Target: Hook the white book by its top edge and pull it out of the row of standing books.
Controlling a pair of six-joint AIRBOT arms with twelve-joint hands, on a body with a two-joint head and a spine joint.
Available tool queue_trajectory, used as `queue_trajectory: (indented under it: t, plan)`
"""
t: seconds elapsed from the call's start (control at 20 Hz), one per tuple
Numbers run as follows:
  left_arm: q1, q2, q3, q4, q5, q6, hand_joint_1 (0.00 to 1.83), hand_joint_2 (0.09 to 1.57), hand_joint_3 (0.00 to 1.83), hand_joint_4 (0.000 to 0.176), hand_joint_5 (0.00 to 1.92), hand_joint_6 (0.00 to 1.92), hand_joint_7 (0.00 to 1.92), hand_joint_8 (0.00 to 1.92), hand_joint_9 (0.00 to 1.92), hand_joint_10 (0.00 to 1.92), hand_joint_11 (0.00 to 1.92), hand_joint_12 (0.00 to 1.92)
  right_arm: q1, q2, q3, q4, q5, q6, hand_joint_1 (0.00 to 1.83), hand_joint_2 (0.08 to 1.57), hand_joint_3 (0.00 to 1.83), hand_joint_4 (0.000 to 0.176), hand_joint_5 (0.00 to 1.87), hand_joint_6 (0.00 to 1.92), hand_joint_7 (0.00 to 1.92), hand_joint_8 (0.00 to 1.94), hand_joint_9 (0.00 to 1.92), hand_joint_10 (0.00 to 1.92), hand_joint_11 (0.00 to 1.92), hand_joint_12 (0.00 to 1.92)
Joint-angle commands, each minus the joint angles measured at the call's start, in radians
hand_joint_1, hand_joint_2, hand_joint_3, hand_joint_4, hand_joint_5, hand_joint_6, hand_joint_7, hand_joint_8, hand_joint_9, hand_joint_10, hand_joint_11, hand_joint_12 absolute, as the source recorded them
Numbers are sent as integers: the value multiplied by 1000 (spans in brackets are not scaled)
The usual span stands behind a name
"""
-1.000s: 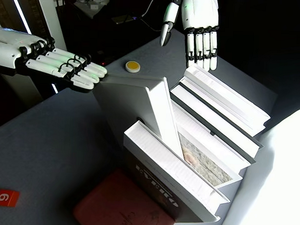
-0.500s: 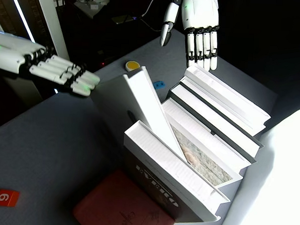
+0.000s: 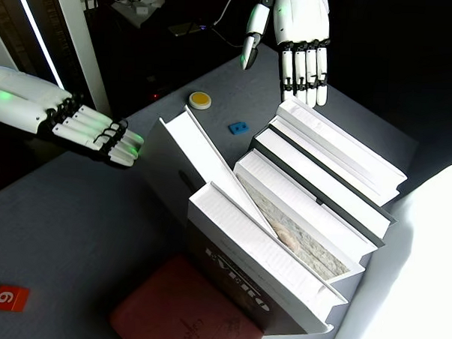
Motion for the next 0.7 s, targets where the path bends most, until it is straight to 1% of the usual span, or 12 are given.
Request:
queue_trajectory:
  t: [0.0, 0.05, 0.25, 0.45, 0.5, 0.65]
  plan:
    - [-8, -1, 5, -13, 78, 2, 0, 1297, 4, 0, 0, 0, 0, 0, 0, 0, 0, 0, 0, -1, 6, -41, 101, 1, 117, 1336, 0, 0, 115, 12, 80, 11, 21, 7, 0, 0]
    - [-8, -1, 6, -13, 78, 2, 0, 1292, 1, 0, 0, 0, 0, 0, 0, 0, 0, 0, -6, -6, 13, -41, 99, 1, 79, 1342, 0, 0, 95, 3, 63, 3, 3, 1, 0, 0]
    - [-7, -1, 6, -13, 78, 4, 0, 1286, 0, 0, 0, 0, 0, 0, 0, 0, 0, 0, -18, -28, 42, -41, 83, 1, 132, 1328, 0, 0, 119, 8, 93, 9, 37, 11, 0, 0]
    - [-6, -1, 6, -13, 73, 4, 0, 1294, 2, 0, 0, 0, 0, 0, 0, 0, 0, 0, -27, -55, 59, -42, 64, 1, 123, 1332, 0, 0, 99, 4, 69, 4, 11, 2, 0, 0]
    - [-5, -1, 6, -13, 72, 4, 0, 1291, 0, 0, 0, 0, 0, 0, 0, 0, 0, 0, -27, -66, 72, -42, 63, 1, 152, 1330, 0, 0, 118, 8, 85, 7, 30, 8, 0, 0]
    - [-5, -1, 6, -13, 72, 4, 0, 1288, 0, 0, 0, 0, 0, 0, 0, 0, 0, 0, -38, -69, 80, -42, 60, 1, 141, 1329, 0, 0, 107, 1, 67, 0, 7, 0, 0, 0]
